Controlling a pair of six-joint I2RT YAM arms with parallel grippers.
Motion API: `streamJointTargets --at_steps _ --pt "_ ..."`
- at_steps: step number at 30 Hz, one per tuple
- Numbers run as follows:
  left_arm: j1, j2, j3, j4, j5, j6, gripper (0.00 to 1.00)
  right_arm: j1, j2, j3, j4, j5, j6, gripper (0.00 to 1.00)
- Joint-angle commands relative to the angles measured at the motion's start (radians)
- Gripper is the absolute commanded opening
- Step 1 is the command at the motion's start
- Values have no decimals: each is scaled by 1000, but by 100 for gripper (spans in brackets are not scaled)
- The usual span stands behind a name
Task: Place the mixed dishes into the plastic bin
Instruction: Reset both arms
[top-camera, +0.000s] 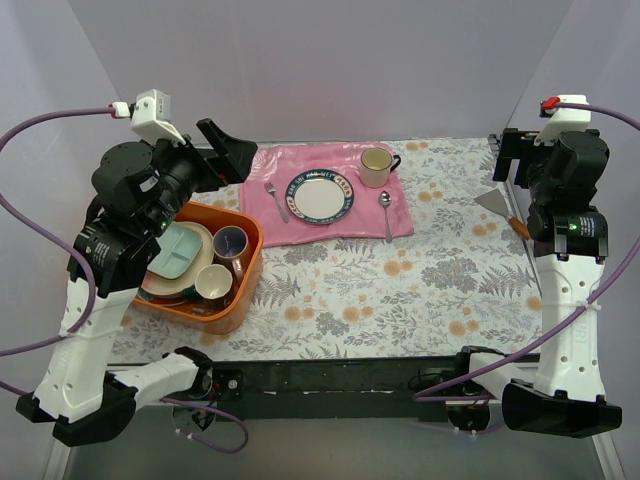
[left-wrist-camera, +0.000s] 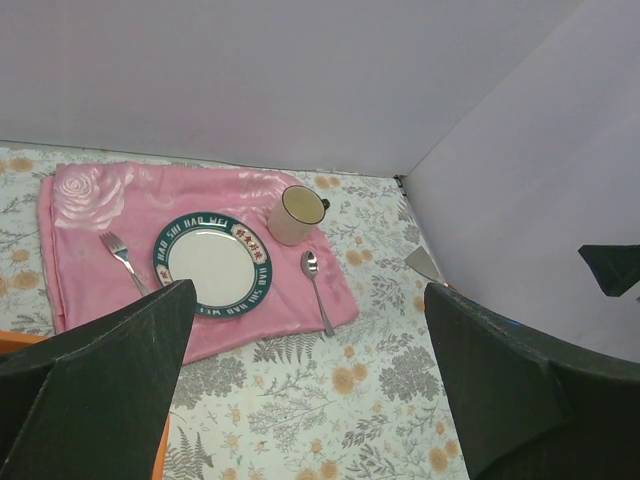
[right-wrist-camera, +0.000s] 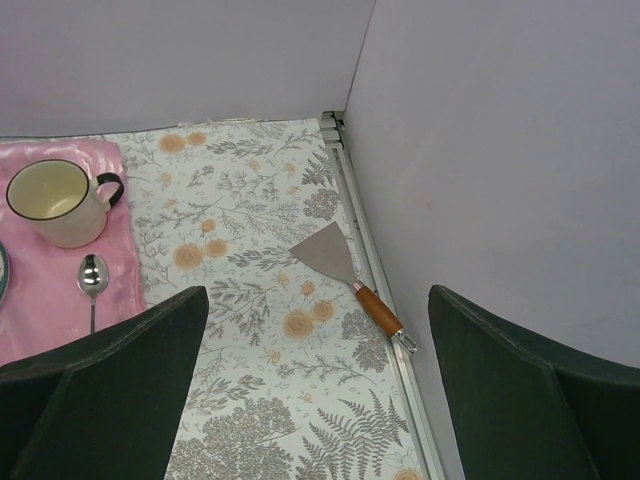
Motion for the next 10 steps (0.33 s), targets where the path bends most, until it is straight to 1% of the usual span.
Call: streamJointTargets --at_steps 1,10 --pt "7 -19 12 -3 -18 0 98 -5 -11 36 21 0 -3 99" --pt "7 -10 2 9 -19 12 98 -5 -14 27 35 -46 -32 99"
